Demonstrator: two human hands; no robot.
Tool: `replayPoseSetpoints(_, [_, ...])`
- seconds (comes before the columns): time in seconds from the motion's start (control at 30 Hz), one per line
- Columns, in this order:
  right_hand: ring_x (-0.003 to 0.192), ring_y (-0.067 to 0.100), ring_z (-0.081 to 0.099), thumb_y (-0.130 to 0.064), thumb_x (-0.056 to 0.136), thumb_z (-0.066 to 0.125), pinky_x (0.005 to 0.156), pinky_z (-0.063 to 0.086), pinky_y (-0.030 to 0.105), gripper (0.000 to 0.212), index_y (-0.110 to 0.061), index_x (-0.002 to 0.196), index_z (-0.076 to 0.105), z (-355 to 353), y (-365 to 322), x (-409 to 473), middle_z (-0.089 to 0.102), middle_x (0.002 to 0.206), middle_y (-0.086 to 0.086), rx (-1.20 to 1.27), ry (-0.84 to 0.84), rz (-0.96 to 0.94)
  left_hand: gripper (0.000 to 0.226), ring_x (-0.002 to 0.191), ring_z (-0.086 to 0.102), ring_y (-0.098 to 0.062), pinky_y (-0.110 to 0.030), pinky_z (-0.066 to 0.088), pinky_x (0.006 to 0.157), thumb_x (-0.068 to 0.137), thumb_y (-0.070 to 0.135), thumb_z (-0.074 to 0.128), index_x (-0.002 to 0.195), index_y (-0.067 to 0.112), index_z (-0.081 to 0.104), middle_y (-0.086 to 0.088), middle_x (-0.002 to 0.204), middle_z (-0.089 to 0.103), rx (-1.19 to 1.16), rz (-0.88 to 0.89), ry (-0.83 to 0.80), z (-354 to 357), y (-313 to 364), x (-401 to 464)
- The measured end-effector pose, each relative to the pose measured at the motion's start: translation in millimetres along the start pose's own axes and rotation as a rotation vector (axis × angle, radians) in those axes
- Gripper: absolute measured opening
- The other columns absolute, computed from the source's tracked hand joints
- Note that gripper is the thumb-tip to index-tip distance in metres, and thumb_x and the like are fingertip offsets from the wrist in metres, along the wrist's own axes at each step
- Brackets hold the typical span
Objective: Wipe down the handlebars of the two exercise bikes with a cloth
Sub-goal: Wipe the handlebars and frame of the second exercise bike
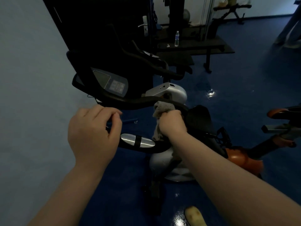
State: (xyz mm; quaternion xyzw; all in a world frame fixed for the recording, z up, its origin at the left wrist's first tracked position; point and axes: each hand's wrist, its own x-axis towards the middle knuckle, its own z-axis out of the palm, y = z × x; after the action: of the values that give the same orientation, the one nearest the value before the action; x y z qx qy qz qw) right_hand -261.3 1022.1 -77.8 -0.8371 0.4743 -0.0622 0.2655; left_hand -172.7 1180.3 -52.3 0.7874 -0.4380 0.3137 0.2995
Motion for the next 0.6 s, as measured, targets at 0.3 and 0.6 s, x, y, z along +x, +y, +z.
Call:
replayPoseSetpoints(0.3, [0.142,0.021,0.019,-0.029,0.099,0.035,0.117,0.017,0.04,0.044,-0.018,0.142,0.035,37,19,-62,0.028,0.152,0.003,0.249,0.234,-0.24,0.02,0.068,0.042,-0.012,-0.03,0.034,0.058,0.092,0.021,0.052,0.085,0.019,0.071,0.005,0.071,0.063,-0.003,-0.002,0.012,0,-2,0])
replayPoseSetpoints(0.6, [0.069,0.019,0.058,-0.043,0.095,0.01,0.056,0.049,0.036,0.05,-0.023,0.098,0.056,34,-10,-59,0.058,0.086,-0.004,-0.031,0.271,-0.651,0.024,0.066,0.047,-0.016,-0.034,0.039,0.056,0.093,0.022,0.049,0.086,0.016,0.071,0.002,0.073,0.064,0.041,0.061,0.029,4,-9,-1])
